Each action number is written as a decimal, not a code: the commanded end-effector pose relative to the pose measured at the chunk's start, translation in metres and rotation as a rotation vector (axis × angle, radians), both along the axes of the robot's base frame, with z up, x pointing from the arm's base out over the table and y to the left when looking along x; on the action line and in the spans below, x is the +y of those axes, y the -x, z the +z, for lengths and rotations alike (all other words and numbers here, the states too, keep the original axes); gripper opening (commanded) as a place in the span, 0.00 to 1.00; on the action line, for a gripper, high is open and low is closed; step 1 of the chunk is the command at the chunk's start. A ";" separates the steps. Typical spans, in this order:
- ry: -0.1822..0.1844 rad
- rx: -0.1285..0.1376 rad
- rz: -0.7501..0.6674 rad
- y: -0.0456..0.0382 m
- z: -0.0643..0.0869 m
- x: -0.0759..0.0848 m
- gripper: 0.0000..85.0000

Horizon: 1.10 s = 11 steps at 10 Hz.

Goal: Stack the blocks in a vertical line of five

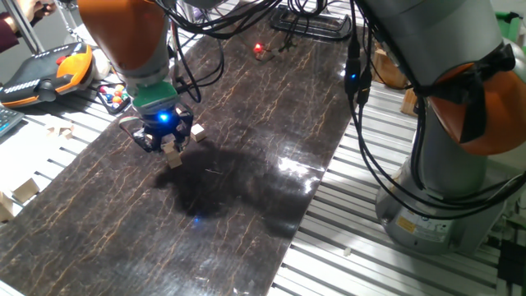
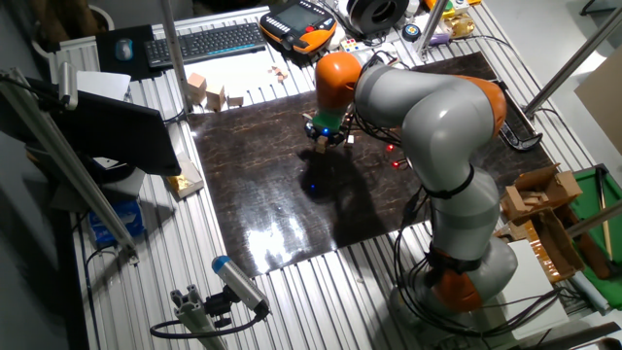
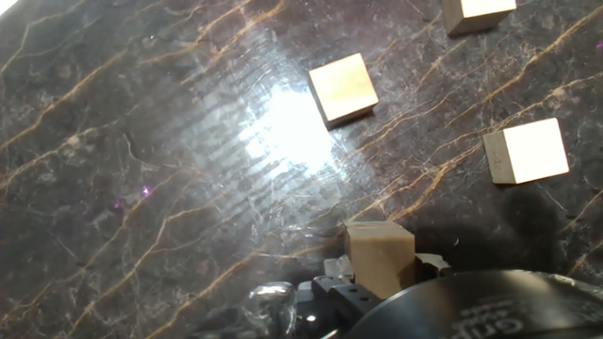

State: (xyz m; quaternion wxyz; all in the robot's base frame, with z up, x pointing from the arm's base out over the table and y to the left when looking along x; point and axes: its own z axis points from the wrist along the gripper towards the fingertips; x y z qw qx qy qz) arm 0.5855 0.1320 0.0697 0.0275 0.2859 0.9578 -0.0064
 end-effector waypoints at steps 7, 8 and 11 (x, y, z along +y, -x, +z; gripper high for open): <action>0.028 -0.005 -0.041 -0.0015 0.017 0.002 0.77; 0.028 -0.002 -0.043 -0.0005 0.025 0.000 0.77; 0.022 0.002 -0.012 -0.0012 0.039 -0.020 0.75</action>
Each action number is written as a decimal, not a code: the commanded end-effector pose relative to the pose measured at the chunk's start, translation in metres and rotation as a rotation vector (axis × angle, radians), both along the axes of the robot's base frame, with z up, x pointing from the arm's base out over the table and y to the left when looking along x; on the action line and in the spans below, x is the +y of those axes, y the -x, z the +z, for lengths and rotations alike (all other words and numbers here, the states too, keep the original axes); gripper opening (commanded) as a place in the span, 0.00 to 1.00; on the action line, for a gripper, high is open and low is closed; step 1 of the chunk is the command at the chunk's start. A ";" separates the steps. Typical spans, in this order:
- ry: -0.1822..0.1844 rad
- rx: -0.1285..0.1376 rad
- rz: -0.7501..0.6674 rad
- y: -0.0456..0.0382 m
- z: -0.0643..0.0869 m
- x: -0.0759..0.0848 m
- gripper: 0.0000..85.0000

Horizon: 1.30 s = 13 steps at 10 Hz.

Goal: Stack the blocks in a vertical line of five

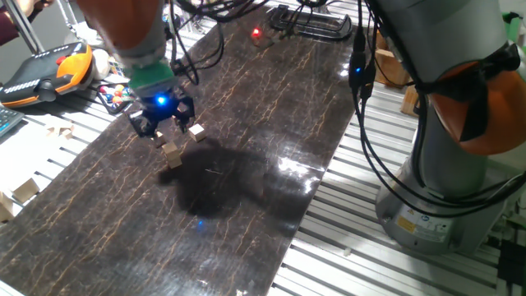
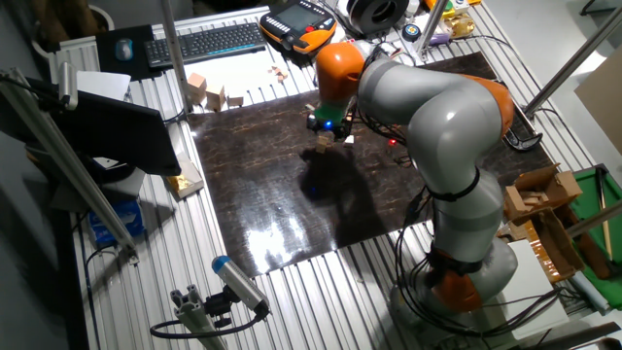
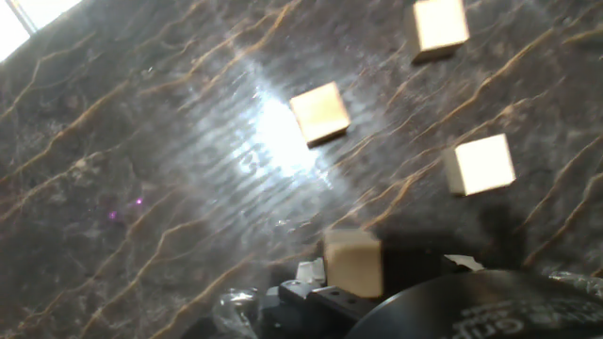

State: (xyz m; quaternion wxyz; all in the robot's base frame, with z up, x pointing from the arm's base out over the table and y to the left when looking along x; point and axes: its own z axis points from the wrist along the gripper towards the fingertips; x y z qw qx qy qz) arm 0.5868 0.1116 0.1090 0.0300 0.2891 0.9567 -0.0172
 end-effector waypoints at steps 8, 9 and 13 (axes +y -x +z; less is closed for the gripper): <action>0.004 -0.026 0.113 0.0010 -0.017 -0.049 0.72; 0.000 -0.026 0.122 0.0007 -0.021 -0.054 0.72; 0.001 -0.035 0.165 0.0049 -0.040 -0.070 0.71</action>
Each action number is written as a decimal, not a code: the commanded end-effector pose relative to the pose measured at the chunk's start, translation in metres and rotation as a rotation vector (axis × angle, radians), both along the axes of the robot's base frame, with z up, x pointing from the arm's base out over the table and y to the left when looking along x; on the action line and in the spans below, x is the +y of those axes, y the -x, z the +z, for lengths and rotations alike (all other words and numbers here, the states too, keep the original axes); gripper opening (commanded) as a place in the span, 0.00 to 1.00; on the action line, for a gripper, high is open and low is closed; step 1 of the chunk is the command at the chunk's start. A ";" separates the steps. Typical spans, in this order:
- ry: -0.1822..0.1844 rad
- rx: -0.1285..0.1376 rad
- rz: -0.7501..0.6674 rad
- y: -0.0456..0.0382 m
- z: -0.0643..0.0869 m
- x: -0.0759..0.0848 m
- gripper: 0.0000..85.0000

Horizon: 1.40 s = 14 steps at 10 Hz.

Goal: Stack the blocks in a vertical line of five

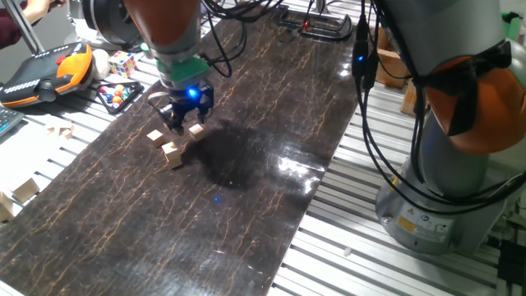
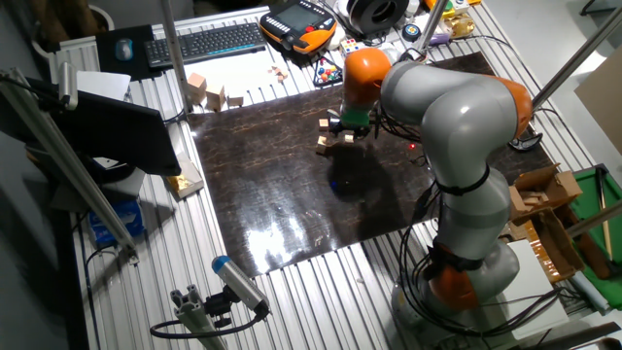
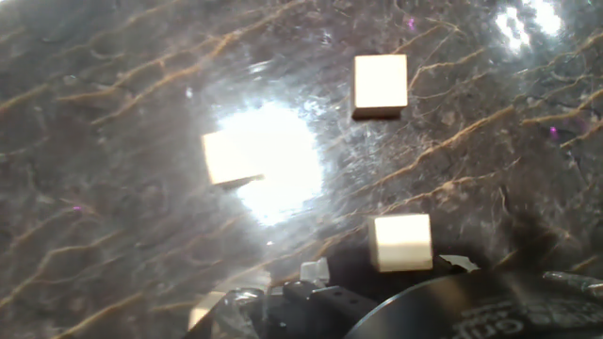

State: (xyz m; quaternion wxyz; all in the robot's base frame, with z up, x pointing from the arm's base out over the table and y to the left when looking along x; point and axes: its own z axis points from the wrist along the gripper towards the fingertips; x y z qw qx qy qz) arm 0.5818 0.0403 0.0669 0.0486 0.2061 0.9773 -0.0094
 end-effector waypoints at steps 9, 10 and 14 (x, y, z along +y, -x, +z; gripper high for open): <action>0.001 -0.008 0.059 0.0033 -0.025 -0.009 0.71; 0.001 -0.011 0.062 0.0034 -0.028 -0.010 0.71; -0.008 -0.007 0.064 -0.0001 -0.033 -0.008 0.69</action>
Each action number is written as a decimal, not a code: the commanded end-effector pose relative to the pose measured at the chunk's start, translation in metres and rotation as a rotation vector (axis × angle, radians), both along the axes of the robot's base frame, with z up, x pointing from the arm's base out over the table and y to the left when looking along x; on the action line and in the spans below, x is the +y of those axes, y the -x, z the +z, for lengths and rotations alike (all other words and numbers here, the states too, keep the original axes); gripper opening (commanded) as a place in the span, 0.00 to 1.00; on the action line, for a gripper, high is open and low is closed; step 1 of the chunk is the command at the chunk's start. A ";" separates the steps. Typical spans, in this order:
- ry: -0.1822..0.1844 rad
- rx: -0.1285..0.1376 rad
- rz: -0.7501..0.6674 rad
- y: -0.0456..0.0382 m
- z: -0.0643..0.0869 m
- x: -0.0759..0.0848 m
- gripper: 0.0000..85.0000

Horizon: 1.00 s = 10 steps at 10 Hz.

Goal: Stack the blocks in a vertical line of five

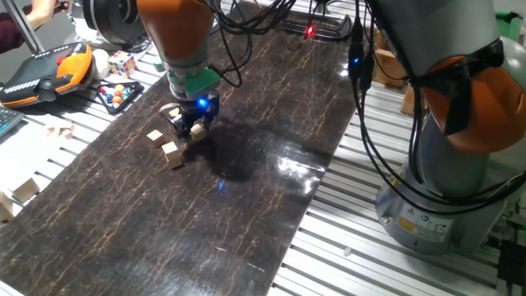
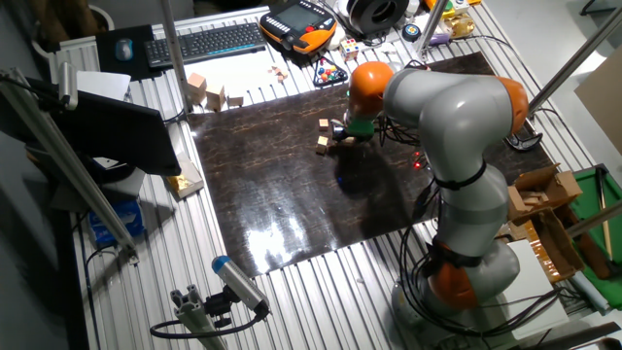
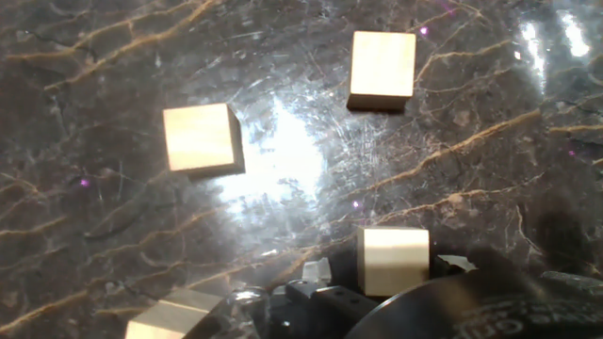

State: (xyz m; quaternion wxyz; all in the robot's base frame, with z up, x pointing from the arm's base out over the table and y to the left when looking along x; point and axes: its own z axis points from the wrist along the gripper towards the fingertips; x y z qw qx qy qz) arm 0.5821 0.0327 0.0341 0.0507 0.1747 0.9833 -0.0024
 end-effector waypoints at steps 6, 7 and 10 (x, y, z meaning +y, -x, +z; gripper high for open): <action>-0.017 0.016 0.032 -0.0007 0.005 0.001 0.01; -0.014 0.013 0.031 -0.0011 0.011 0.003 0.01; -0.015 0.036 0.000 -0.0038 0.040 0.016 0.01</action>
